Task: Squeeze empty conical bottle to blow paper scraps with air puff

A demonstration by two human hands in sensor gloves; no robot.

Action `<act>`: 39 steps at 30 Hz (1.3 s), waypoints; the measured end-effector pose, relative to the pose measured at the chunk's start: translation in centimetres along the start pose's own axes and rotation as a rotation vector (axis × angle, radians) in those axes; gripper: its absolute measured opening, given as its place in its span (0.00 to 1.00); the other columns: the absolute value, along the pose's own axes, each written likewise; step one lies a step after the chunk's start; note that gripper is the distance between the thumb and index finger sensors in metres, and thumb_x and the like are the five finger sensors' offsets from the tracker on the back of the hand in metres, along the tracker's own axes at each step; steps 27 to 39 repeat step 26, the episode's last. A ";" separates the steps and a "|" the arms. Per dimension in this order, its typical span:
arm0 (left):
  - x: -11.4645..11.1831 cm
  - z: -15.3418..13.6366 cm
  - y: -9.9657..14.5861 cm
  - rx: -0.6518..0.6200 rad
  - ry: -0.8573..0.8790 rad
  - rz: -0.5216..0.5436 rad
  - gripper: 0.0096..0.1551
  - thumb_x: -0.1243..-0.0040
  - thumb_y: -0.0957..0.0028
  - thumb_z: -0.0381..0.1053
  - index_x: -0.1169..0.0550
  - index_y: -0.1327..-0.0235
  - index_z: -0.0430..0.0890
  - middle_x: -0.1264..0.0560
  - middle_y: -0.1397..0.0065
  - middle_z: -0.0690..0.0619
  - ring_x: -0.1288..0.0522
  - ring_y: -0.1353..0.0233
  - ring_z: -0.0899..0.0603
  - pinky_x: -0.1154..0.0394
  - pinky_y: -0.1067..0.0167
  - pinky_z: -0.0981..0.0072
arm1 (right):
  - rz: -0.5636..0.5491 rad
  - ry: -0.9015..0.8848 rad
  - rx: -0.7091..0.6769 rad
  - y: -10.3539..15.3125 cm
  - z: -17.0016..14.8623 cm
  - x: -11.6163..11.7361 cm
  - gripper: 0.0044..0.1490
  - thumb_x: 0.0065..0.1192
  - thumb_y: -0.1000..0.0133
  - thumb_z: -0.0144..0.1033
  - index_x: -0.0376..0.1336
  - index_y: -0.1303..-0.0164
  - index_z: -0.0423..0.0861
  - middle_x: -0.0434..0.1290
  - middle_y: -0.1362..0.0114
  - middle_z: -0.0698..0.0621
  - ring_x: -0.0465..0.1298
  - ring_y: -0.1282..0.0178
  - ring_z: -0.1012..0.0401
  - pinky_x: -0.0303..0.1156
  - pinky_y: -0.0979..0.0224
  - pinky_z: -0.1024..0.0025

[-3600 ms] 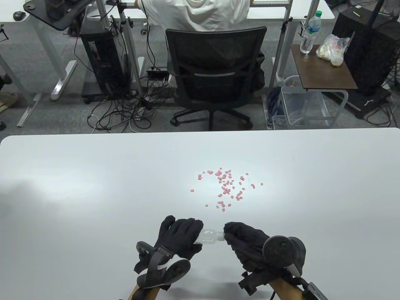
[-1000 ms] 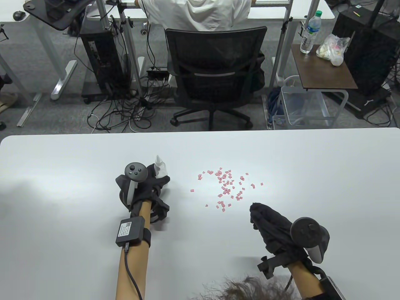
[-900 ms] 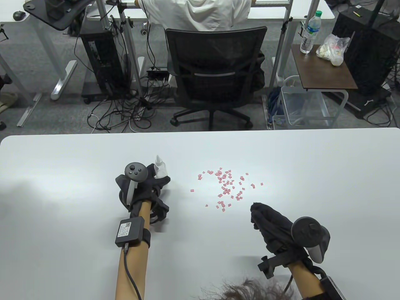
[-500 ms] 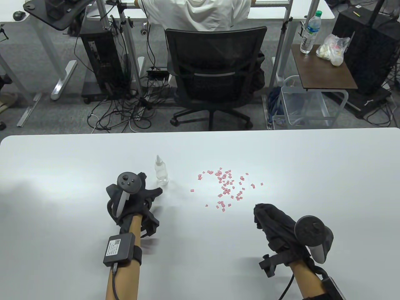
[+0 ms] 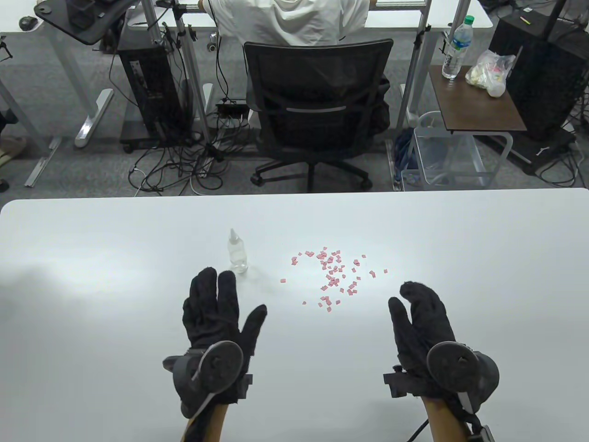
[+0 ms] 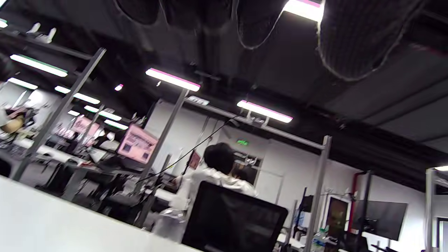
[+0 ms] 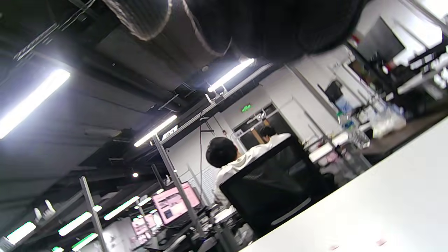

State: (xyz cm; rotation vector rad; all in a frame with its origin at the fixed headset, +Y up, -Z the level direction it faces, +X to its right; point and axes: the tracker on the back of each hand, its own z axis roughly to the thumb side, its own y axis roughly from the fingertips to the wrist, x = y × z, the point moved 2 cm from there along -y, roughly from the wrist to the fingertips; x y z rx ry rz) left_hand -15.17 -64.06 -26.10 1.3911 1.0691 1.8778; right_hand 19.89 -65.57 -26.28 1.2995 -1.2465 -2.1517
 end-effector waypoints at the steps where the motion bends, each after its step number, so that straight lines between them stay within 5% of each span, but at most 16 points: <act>1: -0.8 0.7 0.7 -0.036 -0.060 -0.012 0.58 0.40 0.43 0.71 0.50 0.09 0.50 0.64 0.09 0.41 0.64 0.12 0.31 0.56 0.19 0.35 | 0.004 0.032 -0.029 0.4 -0.2 0.3 0.43 0.51 0.34 0.53 0.54 0.14 0.39 0.55 0.13 0.33 0.59 0.17 0.34 0.62 0.25 0.35; 5: -4.2 0.6 1.3 -0.118 -0.361 -0.214 0.60 0.52 0.44 0.79 0.65 0.12 0.58 0.75 0.12 0.46 0.75 0.16 0.32 0.64 0.21 0.30 | 0.106 0.184 -0.062 1.2 -1.3 1.9 0.49 0.39 0.33 0.61 0.34 0.08 0.50 0.30 0.09 0.37 0.33 0.14 0.34 0.42 0.24 0.25; 11: -8.0 -1.5 1.8 -0.050 -0.347 -0.425 0.60 0.56 0.44 0.80 0.70 0.16 0.58 0.77 0.14 0.46 0.78 0.17 0.32 0.68 0.23 0.28 | 0.269 0.407 -0.036 1.7 -2.2 4.5 0.49 0.33 0.34 0.64 0.30 0.09 0.51 0.26 0.10 0.37 0.28 0.16 0.34 0.38 0.26 0.22; 15: -7.7 -1.4 1.5 -0.065 -0.349 -0.410 0.61 0.56 0.44 0.81 0.70 0.16 0.58 0.77 0.14 0.46 0.77 0.17 0.32 0.67 0.23 0.28 | 0.361 0.452 -0.017 1.9 -2.4 5.8 0.50 0.33 0.34 0.64 0.29 0.09 0.51 0.26 0.10 0.36 0.29 0.16 0.33 0.40 0.27 0.22; 39: -7.3 -2.4 1.4 -0.001 -0.294 -0.425 0.61 0.54 0.43 0.80 0.69 0.15 0.57 0.75 0.13 0.44 0.76 0.17 0.31 0.66 0.23 0.27 | 0.344 0.366 -0.016 1.7 -2.3 6.1 0.50 0.36 0.34 0.64 0.31 0.08 0.50 0.28 0.10 0.35 0.32 0.15 0.32 0.43 0.26 0.22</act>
